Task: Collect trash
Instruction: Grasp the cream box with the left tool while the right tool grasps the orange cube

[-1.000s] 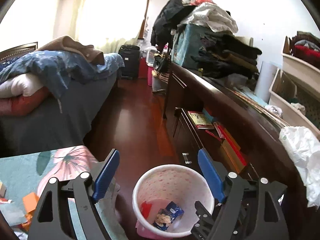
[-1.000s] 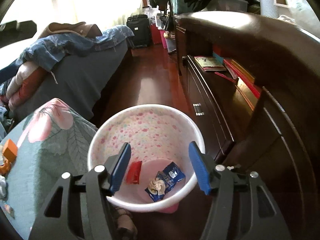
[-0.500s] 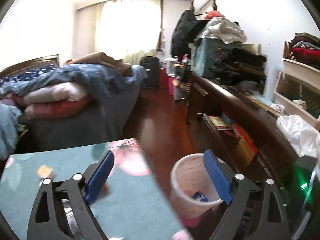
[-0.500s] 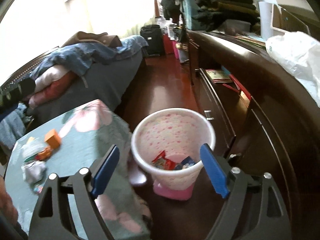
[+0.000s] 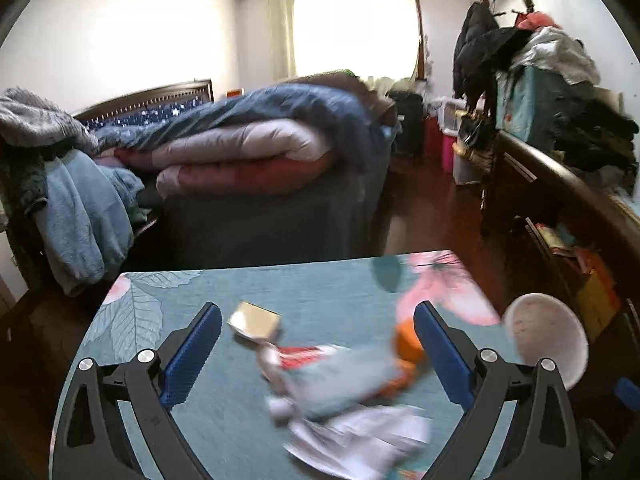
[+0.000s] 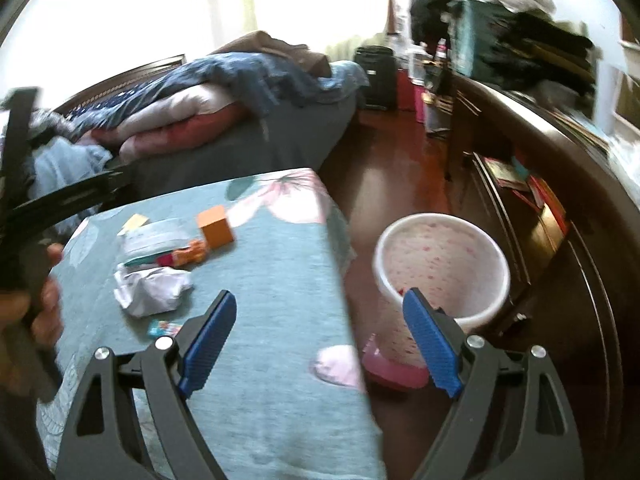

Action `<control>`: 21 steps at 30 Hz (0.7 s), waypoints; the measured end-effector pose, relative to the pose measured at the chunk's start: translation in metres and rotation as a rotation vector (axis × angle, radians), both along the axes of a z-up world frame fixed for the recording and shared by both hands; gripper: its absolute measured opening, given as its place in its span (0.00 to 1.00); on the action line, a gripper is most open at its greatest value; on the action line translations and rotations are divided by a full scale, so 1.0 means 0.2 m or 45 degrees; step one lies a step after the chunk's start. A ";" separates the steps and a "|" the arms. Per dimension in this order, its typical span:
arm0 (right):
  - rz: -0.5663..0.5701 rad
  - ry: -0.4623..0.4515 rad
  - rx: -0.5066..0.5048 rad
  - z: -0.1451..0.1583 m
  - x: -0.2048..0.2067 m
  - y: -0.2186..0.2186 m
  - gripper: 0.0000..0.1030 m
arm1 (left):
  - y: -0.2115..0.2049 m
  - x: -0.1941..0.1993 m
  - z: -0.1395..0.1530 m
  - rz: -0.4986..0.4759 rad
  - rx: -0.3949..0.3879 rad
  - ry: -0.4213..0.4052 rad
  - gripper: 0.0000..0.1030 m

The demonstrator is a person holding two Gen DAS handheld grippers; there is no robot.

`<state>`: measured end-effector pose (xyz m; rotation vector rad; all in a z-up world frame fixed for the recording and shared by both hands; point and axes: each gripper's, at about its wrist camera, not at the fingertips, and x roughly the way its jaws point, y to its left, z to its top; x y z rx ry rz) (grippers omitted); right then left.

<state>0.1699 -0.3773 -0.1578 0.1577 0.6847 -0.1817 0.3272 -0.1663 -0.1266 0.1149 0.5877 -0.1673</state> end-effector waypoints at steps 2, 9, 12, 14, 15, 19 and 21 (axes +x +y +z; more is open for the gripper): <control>0.025 0.004 -0.014 0.00 0.04 0.05 0.84 | 0.06 0.13 -0.05 0.013 0.004 0.048 0.93; 0.093 0.035 -0.056 -0.01 0.17 0.19 0.84 | 0.24 0.47 -0.27 0.016 -0.006 0.262 0.93; 0.121 0.058 -0.055 -0.02 0.24 0.24 0.84 | 0.26 0.55 -0.35 0.017 0.024 0.346 0.93; 0.132 0.068 -0.054 -0.03 0.29 0.26 0.84 | 0.26 0.58 -0.40 0.020 0.044 0.380 0.93; 0.139 0.072 -0.056 -0.03 0.32 0.27 0.84 | 0.27 0.59 -0.42 0.019 0.050 0.393 0.93; 0.161 0.099 -0.072 -0.03 0.46 0.31 0.84 | 0.27 0.60 -0.47 -0.007 0.060 0.416 0.93; 0.171 0.121 -0.075 -0.04 0.52 0.32 0.84 | 0.26 0.60 -0.48 -0.033 0.051 0.412 0.79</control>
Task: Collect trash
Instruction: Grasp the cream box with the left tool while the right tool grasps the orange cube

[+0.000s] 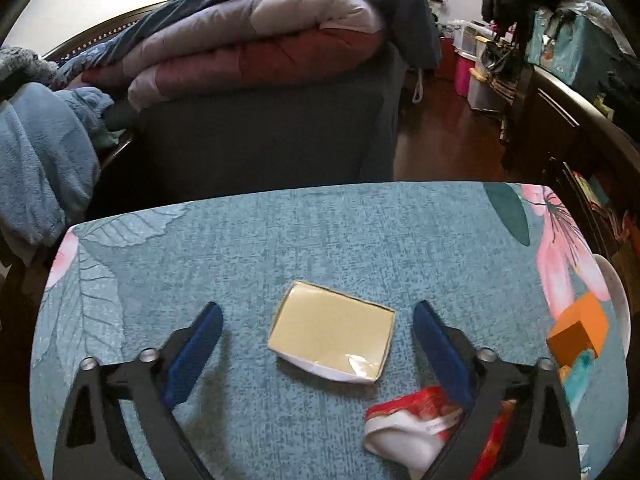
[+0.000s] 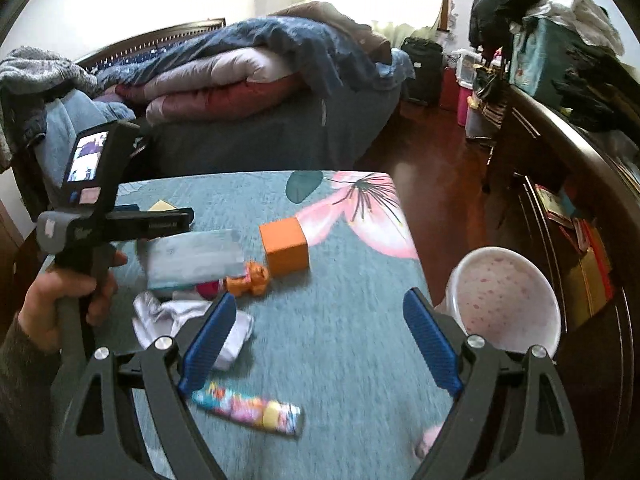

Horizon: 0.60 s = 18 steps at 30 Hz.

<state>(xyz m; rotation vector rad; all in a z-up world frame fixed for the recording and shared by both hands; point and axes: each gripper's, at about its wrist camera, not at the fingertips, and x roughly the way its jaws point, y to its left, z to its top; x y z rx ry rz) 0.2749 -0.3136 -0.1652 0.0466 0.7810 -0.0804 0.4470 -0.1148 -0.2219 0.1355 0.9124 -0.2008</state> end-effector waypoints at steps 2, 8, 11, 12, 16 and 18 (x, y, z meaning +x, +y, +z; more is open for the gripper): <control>0.010 0.017 0.010 -0.01 0.08 0.00 0.84 | -0.01 0.00 0.00 -0.012 -0.004 -0.001 0.64; 0.017 0.081 0.009 -0.09 0.29 0.03 0.84 | 0.00 -0.01 0.00 0.013 0.012 -0.026 0.53; 0.013 0.100 -0.007 -0.13 0.37 0.04 0.84 | 0.04 -0.02 0.02 0.059 0.031 -0.057 0.53; 0.014 0.104 -0.012 -0.15 0.39 0.04 0.84 | 0.07 -0.03 0.04 0.077 0.026 -0.070 0.53; 0.020 0.134 -0.015 -0.21 0.47 0.07 0.82 | 0.17 -0.07 0.12 0.123 0.006 -0.115 0.53; 0.022 0.150 -0.009 -0.23 0.50 0.07 0.74 | 0.21 -0.10 0.17 0.126 0.015 -0.145 0.53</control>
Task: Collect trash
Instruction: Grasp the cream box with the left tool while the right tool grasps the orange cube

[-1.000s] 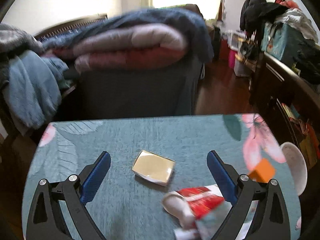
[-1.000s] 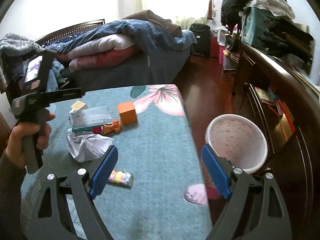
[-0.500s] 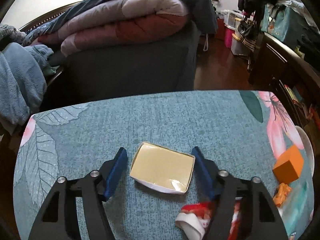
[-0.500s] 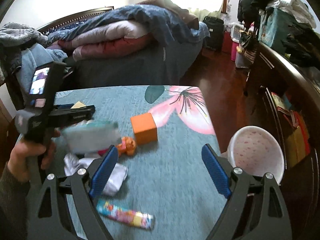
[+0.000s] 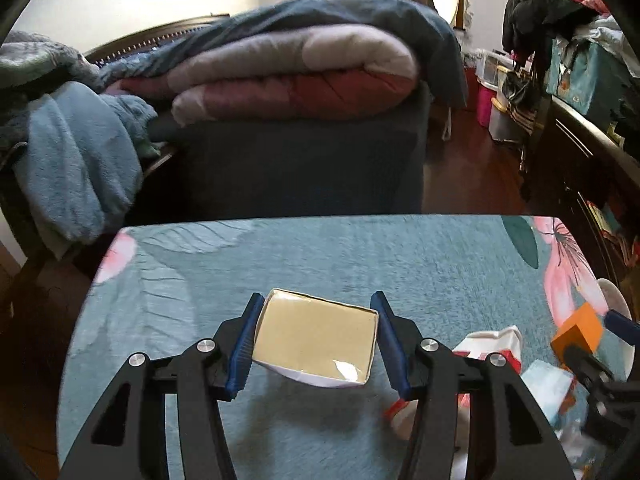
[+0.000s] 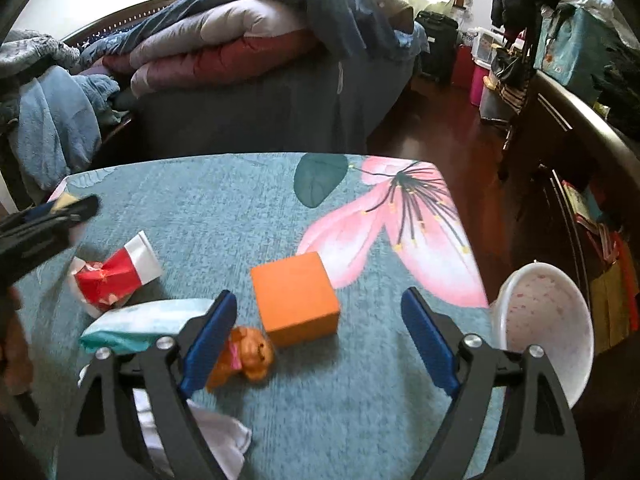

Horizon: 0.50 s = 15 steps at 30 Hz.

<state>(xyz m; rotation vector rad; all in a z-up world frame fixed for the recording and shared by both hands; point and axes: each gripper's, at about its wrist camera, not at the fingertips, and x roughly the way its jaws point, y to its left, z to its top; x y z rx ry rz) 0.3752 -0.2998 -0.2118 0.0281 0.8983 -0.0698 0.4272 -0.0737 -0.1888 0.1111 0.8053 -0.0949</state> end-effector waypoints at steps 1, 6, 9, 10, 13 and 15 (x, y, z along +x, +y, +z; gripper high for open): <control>-0.001 0.018 -0.005 -0.01 0.01 0.00 0.62 | 0.01 -0.02 0.02 0.001 0.010 -0.017 0.53; 0.018 0.023 0.046 -0.01 -0.01 0.02 0.40 | 0.04 -0.10 0.08 0.003 0.035 -0.065 0.53; 0.004 -0.037 -0.021 0.04 -0.08 0.03 0.40 | 0.05 -0.16 0.12 0.003 0.040 -0.089 0.53; -0.003 -0.051 -0.019 0.07 -0.10 0.03 0.40 | 0.04 -0.18 0.14 0.003 0.042 -0.096 0.53; -0.018 -0.084 -0.007 0.12 -0.19 0.02 0.40 | 0.05 -0.26 0.18 0.009 0.037 -0.117 0.53; -0.025 -0.107 0.001 0.16 -0.26 0.01 0.40 | 0.06 -0.31 0.21 0.010 0.023 -0.125 0.53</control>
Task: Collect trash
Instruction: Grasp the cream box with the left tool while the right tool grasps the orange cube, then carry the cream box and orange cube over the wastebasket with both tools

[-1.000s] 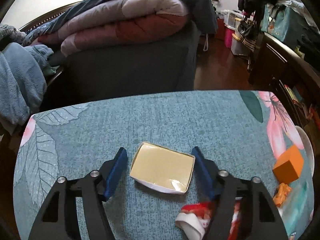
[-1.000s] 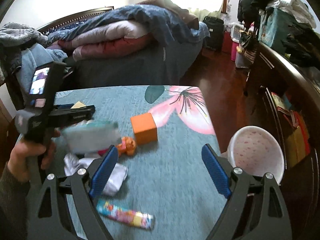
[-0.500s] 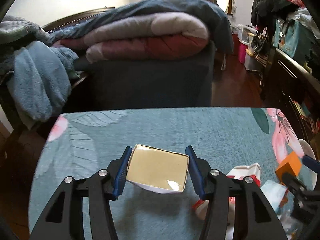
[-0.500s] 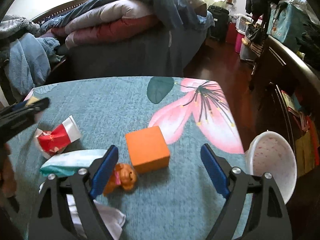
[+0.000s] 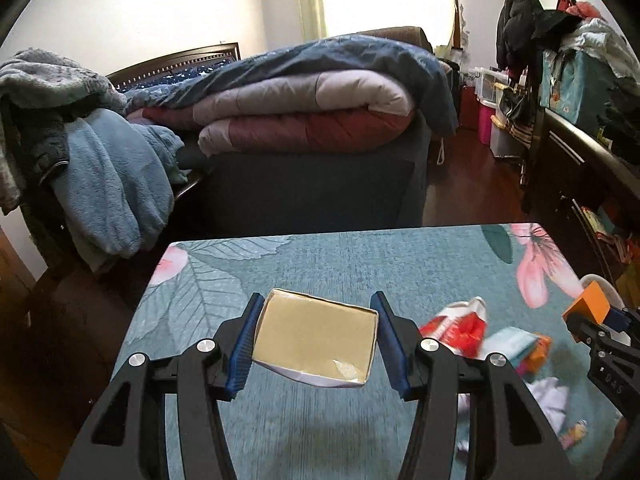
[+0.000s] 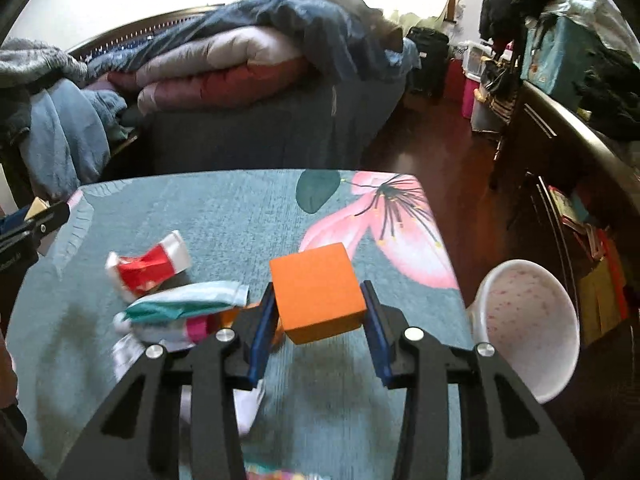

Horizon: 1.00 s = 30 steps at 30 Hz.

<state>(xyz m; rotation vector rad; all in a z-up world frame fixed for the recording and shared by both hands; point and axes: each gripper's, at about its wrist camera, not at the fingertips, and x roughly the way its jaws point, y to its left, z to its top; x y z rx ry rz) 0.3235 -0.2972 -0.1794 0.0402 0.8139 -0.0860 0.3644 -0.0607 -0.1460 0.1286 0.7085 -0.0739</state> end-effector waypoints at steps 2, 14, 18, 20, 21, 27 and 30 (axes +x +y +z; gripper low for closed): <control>0.009 -0.015 0.021 0.04 -0.08 0.00 0.40 | 0.01 -0.07 0.04 -0.003 -0.015 -0.009 0.53; 0.008 -0.089 0.053 0.17 -0.58 -0.01 0.41 | -0.08 -0.49 0.22 -0.115 -0.101 -0.078 0.53; -0.006 -0.112 0.048 0.19 -0.70 -0.06 0.41 | -0.20 -0.60 0.26 -0.178 -0.106 -0.105 0.53; -0.020 -0.122 0.037 0.20 -0.75 -0.10 0.41 | -0.27 -0.63 0.28 -0.218 -0.111 -0.115 0.53; -0.027 -0.128 0.035 0.20 -0.77 -0.12 0.41 | -0.30 -0.65 0.29 -0.233 -0.115 -0.119 0.53; -0.091 -0.165 0.043 0.22 -0.87 -0.30 0.41 | -0.50 -0.73 0.32 -0.398 -0.194 -0.142 0.53; -0.133 -0.179 0.056 0.21 -0.91 -0.41 0.41 | -0.62 -0.75 0.33 -0.469 -0.198 -0.151 0.53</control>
